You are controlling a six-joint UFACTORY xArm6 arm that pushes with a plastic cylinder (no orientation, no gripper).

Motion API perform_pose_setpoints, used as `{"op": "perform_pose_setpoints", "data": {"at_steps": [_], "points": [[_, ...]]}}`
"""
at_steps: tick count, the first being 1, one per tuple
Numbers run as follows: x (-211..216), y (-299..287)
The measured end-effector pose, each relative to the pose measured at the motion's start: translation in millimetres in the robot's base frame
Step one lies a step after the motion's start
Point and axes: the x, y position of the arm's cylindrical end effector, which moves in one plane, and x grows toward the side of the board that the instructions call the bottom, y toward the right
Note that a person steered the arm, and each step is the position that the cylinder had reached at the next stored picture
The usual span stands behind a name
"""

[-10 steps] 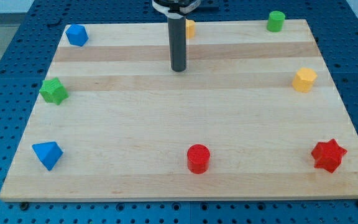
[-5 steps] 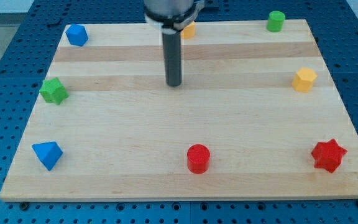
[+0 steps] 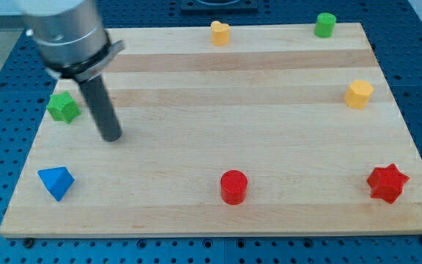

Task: Point your arm at the green star

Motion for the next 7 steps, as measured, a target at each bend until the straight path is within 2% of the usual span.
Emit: {"op": "perform_pose_setpoints", "data": {"at_steps": [4, 6, 7], "points": [[7, -115], [-7, -114], [-40, -114]]}}
